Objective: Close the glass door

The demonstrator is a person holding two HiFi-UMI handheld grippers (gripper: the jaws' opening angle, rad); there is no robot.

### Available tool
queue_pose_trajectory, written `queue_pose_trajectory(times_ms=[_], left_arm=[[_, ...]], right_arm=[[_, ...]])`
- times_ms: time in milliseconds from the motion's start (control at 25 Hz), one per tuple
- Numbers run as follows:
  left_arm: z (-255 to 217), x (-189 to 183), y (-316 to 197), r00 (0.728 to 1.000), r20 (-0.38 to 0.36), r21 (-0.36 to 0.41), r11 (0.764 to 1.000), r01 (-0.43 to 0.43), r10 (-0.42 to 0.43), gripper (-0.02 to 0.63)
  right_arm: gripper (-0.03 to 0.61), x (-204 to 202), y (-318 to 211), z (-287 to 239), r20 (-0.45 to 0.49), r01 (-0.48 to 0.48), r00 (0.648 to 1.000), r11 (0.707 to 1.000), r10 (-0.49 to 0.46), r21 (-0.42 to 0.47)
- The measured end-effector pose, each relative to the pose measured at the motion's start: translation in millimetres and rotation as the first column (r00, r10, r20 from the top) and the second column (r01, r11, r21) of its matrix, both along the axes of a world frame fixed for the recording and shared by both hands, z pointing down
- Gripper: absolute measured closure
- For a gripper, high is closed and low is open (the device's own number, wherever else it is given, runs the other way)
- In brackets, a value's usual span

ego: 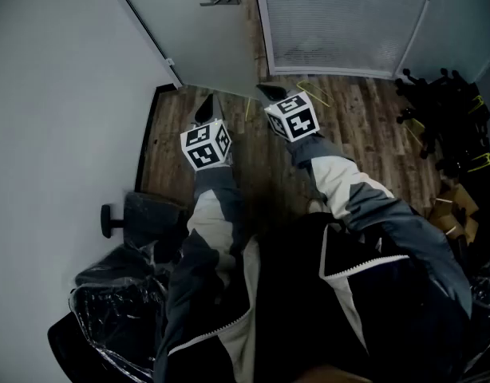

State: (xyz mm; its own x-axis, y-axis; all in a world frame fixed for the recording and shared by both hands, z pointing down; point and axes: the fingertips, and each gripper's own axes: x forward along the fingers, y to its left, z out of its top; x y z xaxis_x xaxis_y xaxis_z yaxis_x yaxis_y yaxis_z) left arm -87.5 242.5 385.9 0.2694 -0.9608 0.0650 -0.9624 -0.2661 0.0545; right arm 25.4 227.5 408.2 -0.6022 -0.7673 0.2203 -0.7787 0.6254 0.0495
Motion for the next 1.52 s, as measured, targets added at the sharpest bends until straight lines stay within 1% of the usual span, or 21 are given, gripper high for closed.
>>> queue_pose_trajectory(times_ms=[120,240,600,880,1160,1280,1520], left_arm=[[-0.9,0.8,1.4,1.000,0.029,0.004,1.000,0.001,-0.001,0.611],[-0.1,1.9,4.2,0.999,0.035,0.003,1.000,0.001,-0.001,0.611],[0.9,0.7,15.8,1.000,0.016,0.011,1.000,0.010,-0.010,0.611],[13.0,-0.8,12.7,1.000,-0.001,-0.012,1.000,0.025,-0.025,0.611],[16.7,9.6,-32.0,0.999,-0.006,-0.021,0.999,0.036,-0.036,0.611],[16.2,17.4,-64.4,0.999,0.000,-0.021,0.999,0.047,-0.047,0.611],[5.6,40.5,-133.6,0.997,0.011,-0.009,0.997,0.078,-0.078,0.611]], right_arm=[[0.577,-0.1,0.6,-3.2,-0.001,-0.002,1.000,1.000,0.002,0.015],[0.577,0.6,3.6,-4.8,-0.005,-0.002,1.000,1.000,0.002,0.016],[0.572,-3.3,14.2,-10.5,0.015,0.018,1.000,0.999,-0.019,0.037],[0.572,-5.5,9.8,3.7,-0.012,0.049,0.999,0.999,-0.049,0.017],[0.572,1.9,-38.7,8.1,0.003,0.080,0.997,0.997,-0.080,0.006],[0.572,5.3,-69.5,9.7,0.006,0.106,0.994,0.994,-0.106,0.010],[0.571,24.5,-140.1,6.0,0.008,0.151,0.989,0.988,-0.151,0.016]])
